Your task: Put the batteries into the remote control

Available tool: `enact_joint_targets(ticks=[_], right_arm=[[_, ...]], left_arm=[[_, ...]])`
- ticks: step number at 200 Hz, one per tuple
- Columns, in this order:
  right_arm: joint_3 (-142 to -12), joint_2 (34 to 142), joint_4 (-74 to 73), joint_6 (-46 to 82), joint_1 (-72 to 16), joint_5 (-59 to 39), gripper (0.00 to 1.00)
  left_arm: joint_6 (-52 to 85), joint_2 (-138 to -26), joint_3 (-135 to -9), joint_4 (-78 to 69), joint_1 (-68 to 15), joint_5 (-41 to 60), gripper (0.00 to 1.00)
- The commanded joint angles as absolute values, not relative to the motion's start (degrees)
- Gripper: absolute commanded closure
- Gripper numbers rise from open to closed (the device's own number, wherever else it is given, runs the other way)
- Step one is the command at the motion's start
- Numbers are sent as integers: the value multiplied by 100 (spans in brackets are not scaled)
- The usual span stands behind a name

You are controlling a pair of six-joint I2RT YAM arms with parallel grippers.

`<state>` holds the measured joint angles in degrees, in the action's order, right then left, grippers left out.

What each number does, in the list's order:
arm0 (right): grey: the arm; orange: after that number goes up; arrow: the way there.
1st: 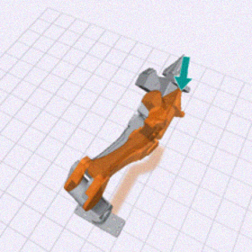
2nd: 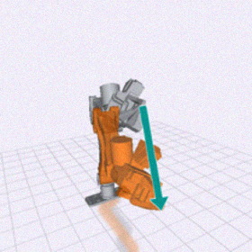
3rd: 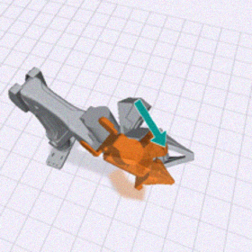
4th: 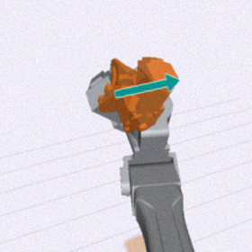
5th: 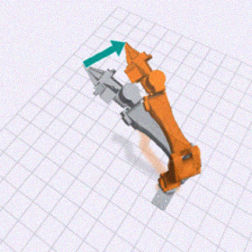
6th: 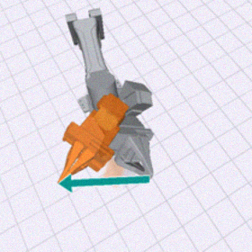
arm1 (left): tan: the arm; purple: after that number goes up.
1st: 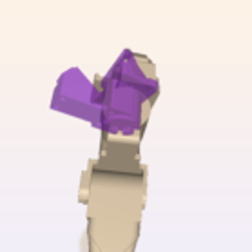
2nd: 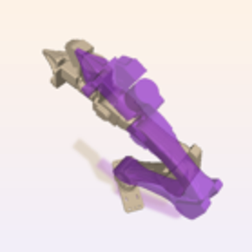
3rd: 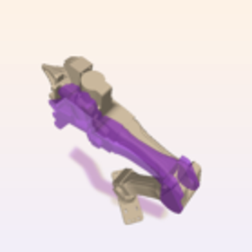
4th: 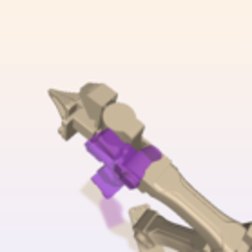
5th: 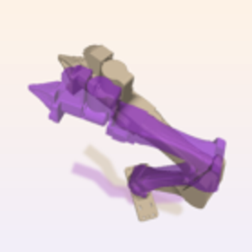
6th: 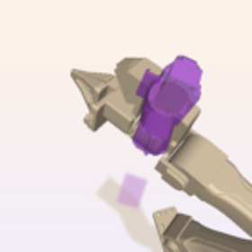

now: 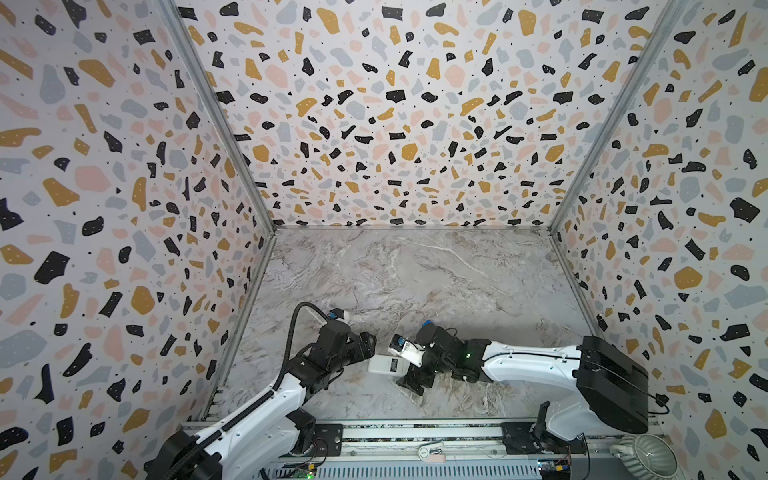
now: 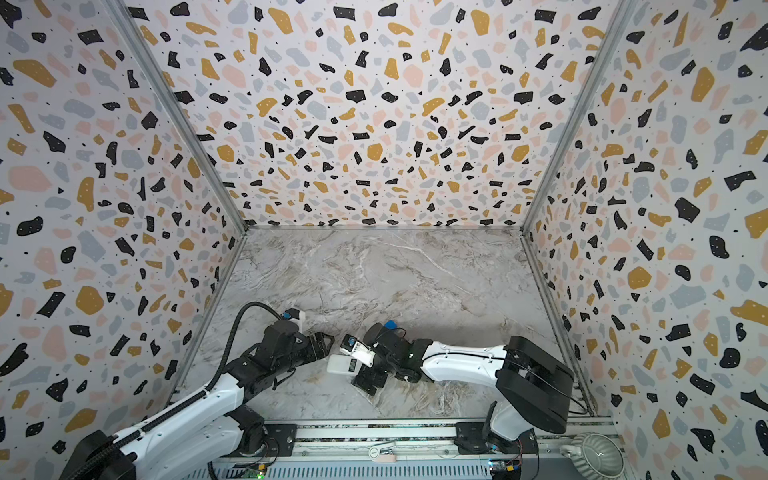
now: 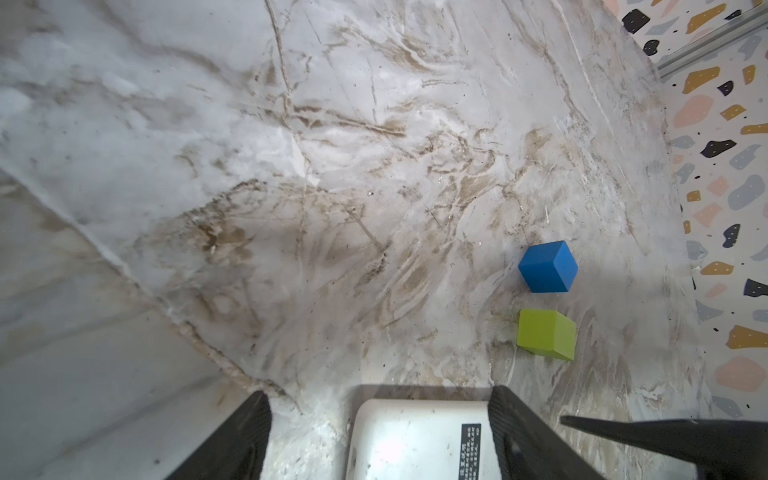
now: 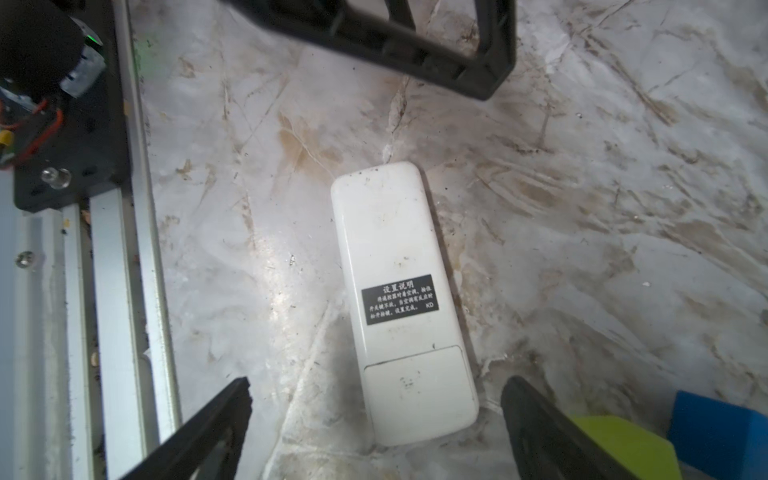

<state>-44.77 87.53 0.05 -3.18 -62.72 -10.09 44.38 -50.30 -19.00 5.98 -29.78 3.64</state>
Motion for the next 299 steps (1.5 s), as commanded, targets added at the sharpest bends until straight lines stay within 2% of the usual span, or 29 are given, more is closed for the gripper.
enact_joint_targets(ticks=[1,88,123,203,252,278,299], right_arm=[[-4804,8894,123,-733,-6223,-1074,4],[-5119,9657,129,-975,-6206,-945,6],[-5168,9796,180,-989,-6206,-916,11],[-5215,9999,313,-958,-6208,-915,34],[-5087,9850,315,-884,-6216,-911,50],[-5045,9767,225,-714,-6208,-927,64],[-4980,9637,39,-484,-6169,-1027,69]], left_arm=[[4482,-4891,-1815,563,-2944,378,16],[4483,-4652,-1688,633,-2922,259,15],[4464,-4632,-1679,633,-2909,246,15],[4377,-4445,-1758,815,-2909,22,15],[4345,-4435,-1793,793,-2909,43,15],[4239,-4417,-1845,758,-2909,77,15],[4145,-4354,-1888,503,-2909,343,15]])
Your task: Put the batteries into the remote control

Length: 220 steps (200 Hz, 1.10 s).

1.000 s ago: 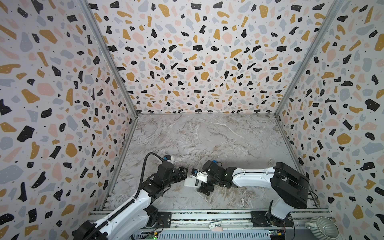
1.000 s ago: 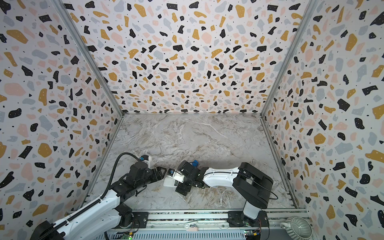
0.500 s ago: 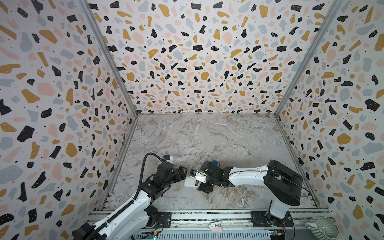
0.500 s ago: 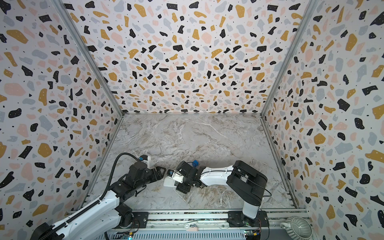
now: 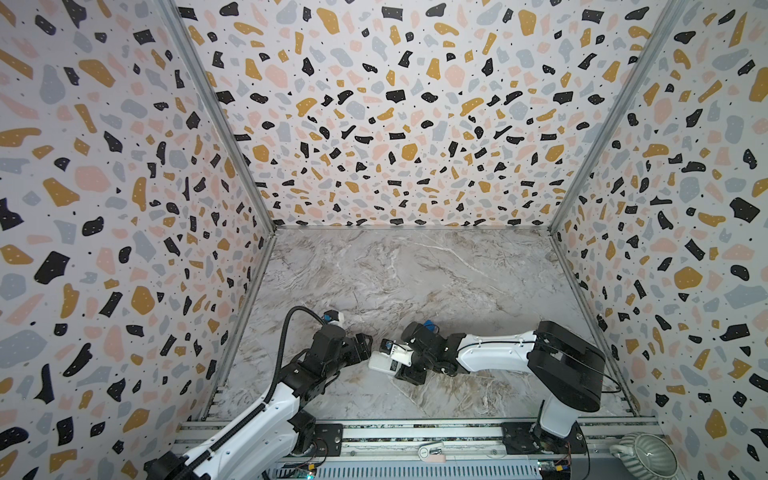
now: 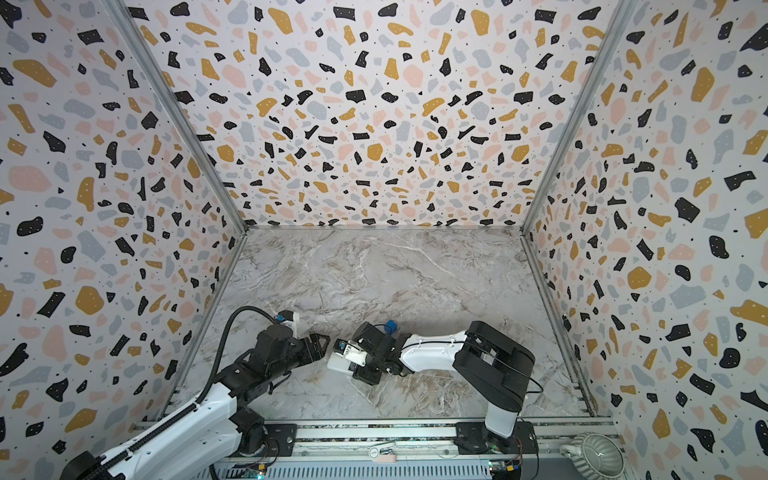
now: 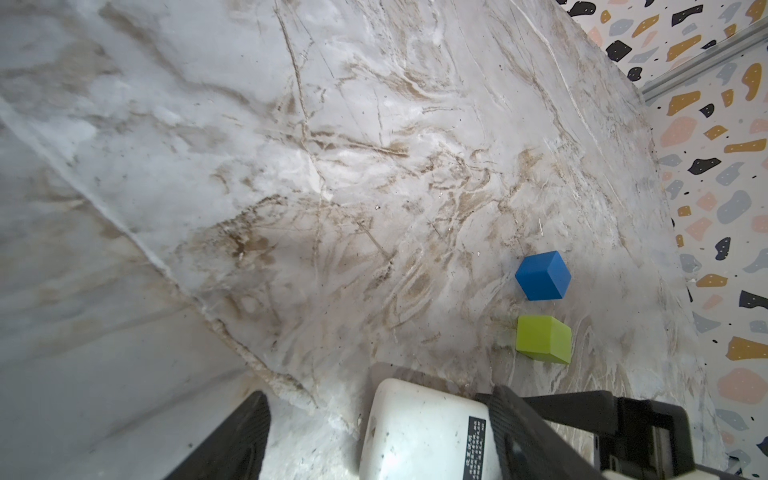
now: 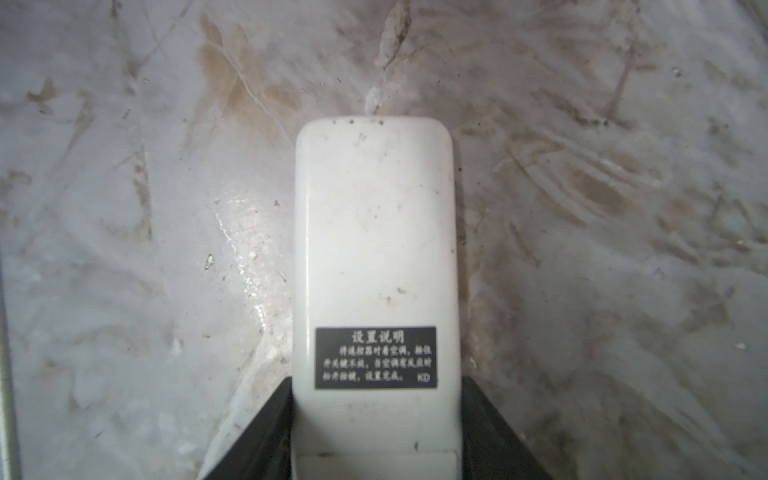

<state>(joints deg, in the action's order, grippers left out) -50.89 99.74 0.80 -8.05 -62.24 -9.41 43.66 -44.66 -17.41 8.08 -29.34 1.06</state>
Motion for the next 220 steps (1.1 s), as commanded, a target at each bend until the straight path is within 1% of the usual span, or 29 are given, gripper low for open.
enact_joint_targets(ticks=[1,35,63,98,135,147,193,220], right_arm=[[-4973,9630,20,-475,-6165,-1032,69],[-4660,9130,-490,65,-5846,-1531,75],[-4365,8532,-908,369,-5675,-1887,77],[-4235,7910,-1166,736,-5283,-2369,79],[-3907,7167,-2079,1297,-4870,-3114,79],[-3814,7010,-2379,1519,-4746,-3333,79],[-3718,6718,-3198,2055,-4566,-4038,79],[-3645,6599,-3665,2317,-4544,-4210,79]], left_arm=[[4143,-4348,-1889,484,-2914,365,15],[4107,-4129,-2009,-115,-2910,1031,15],[4005,-4018,-2171,-250,-2909,1280,14],[4130,-3831,-2283,-917,-2935,2028,13],[4220,-3647,-2395,-1401,-3055,2397,11],[4262,-3599,-2404,-1793,-3133,2477,10],[4212,-3727,-2520,-2459,-3505,2568,8],[4096,-3895,-2623,-2816,-3787,2662,8]])
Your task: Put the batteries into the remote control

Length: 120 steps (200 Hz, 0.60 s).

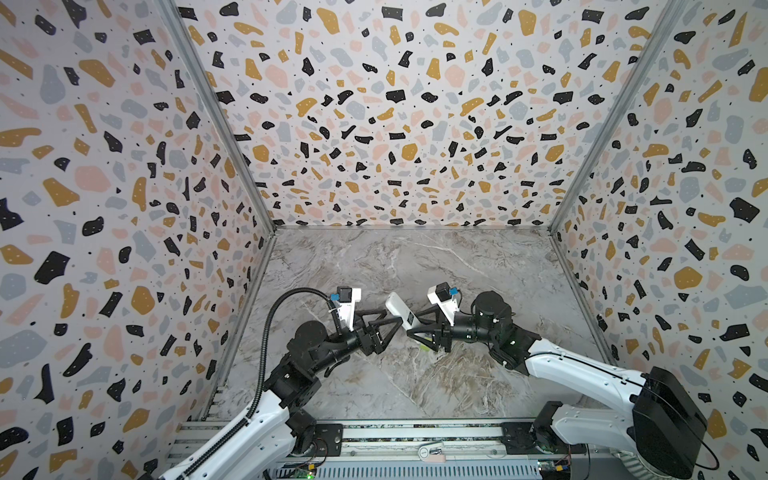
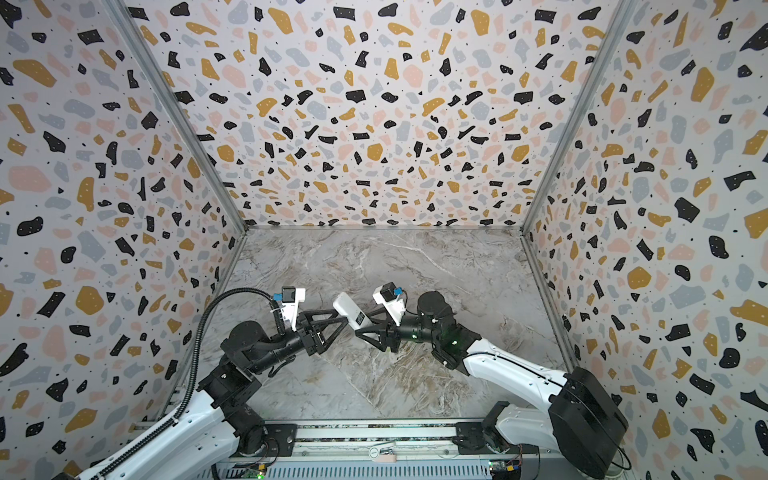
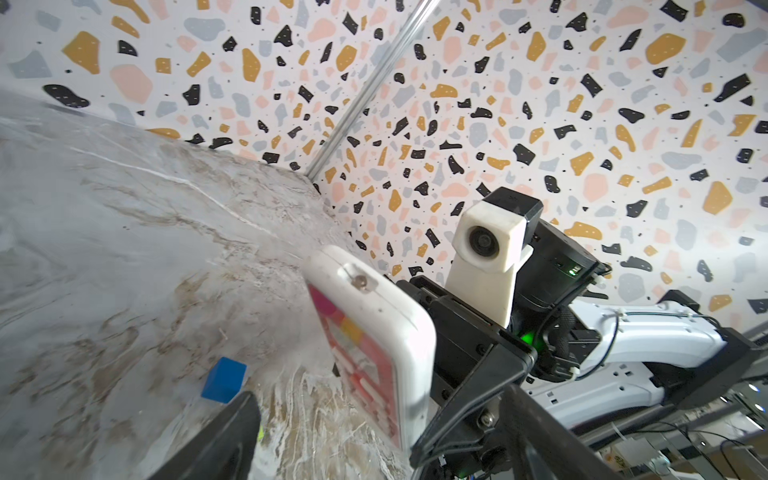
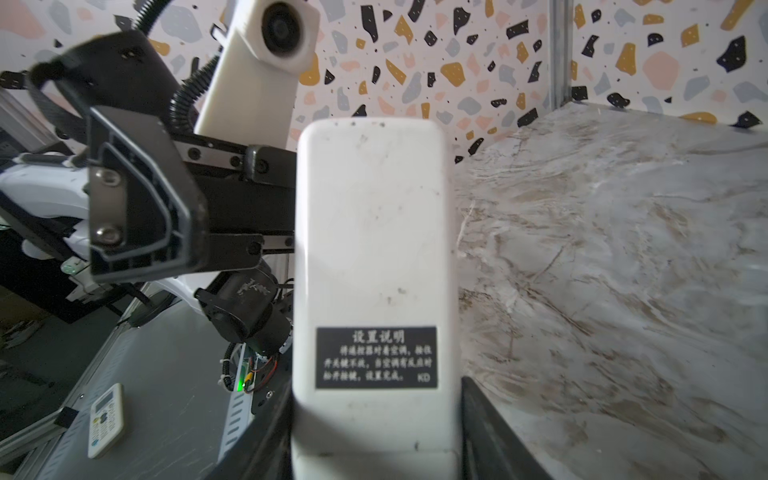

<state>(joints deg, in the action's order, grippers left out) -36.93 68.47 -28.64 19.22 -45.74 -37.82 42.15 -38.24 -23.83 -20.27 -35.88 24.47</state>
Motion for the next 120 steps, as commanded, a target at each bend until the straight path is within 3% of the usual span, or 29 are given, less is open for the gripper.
enact_joint_targets(ticks=[1,32,120], right_arm=[[-3642,6596,-3687,2332,-4544,-4214,79],[-3303,6567,-4864,2939,-4535,-4447,79],[-3155,6884,-6164,3594,-4612,-4972,78]], left_arm=[[4091,-3894,-2626,-2832,-3801,2658,8],[4119,-3917,-2597,-3353,-3962,2708,8],[3973,-4181,-2672,-3756,-4197,2948,14]])
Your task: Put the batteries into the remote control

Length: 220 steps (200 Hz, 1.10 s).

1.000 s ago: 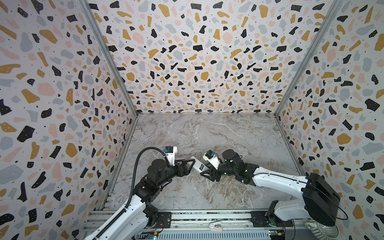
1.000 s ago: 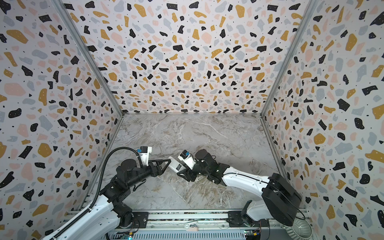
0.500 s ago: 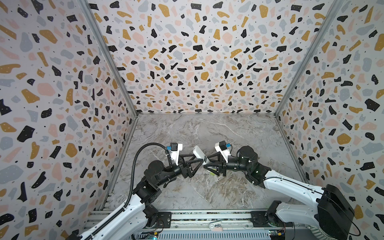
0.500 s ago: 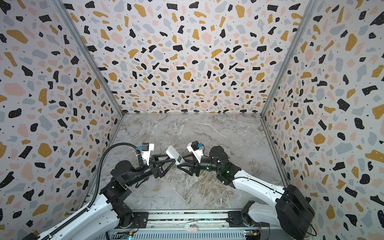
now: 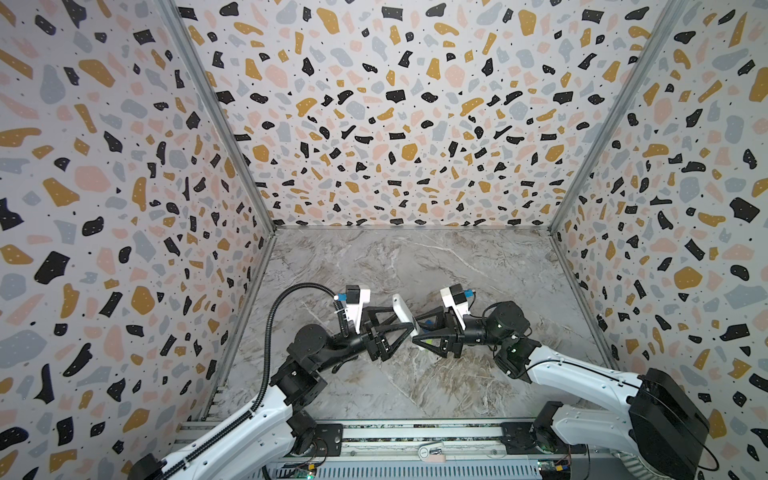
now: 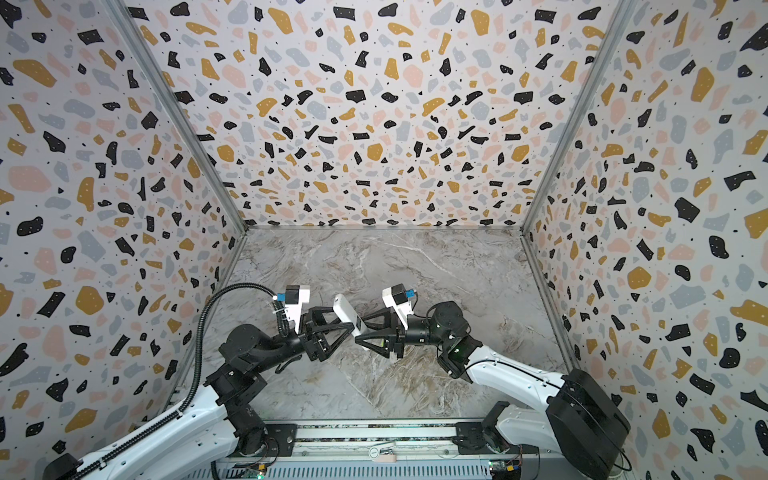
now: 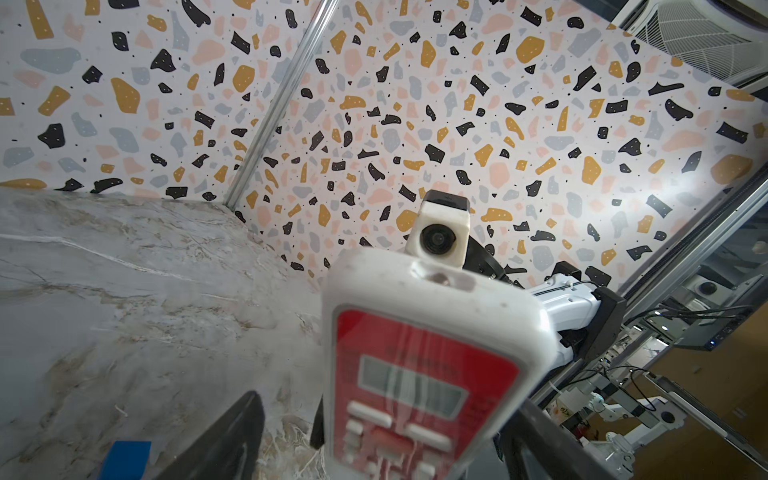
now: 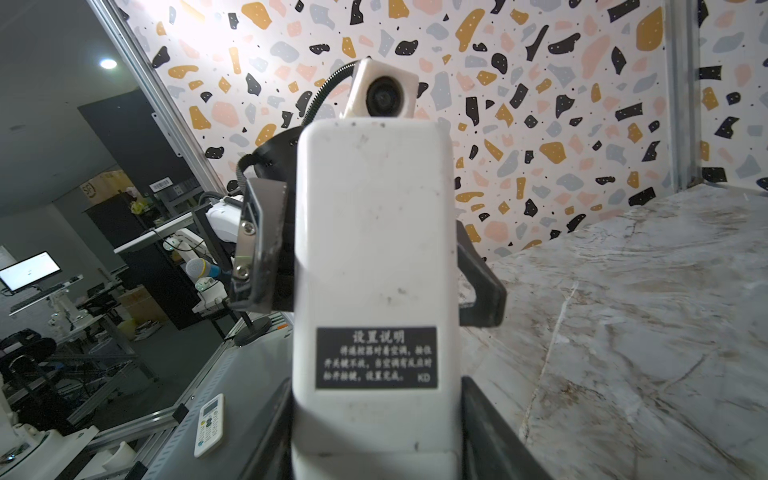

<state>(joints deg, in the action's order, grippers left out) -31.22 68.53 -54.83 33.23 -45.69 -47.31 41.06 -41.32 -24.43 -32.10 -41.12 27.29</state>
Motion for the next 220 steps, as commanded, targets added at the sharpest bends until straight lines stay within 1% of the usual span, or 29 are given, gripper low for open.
enact_joint_targets(ticks=[1,45,70,119,129,141,174,195,220], right_arm=[[-3155,6888,-6171,3599,-4613,-4973,78],[-3148,6918,-6249,3630,-4641,-4965,77],[-3120,6976,-6358,3673,-4641,-4970,77],[-3103,6977,-6387,3674,-4658,-4975,77],[-3099,6978,-6387,3674,-4658,-4967,75],[-3104,6971,-6373,3674,-4667,-4952,71],[-3116,6917,-6123,3534,-4693,-4837,51],[-3111,6847,-5942,3425,-4711,-4745,40],[-3031,6717,-5641,3290,-4720,-4420,25]], left_arm=[[3977,-4187,-2672,-3763,-4199,2951,15],[3913,-4220,-2663,-3832,-4390,2980,25],[3929,-4228,-2637,-3889,-4420,2980,34],[3948,-4237,-2637,-3912,-4461,2956,56],[3940,-4247,-2632,-3895,-4463,2939,61],[3929,-4258,-2641,-3866,-4460,2923,64],[3859,-4272,-2676,-3727,-4463,2829,67],[3705,-4275,-2772,-3335,-4465,2625,68],[3386,-4247,-2969,-2562,-4463,2090,67]])
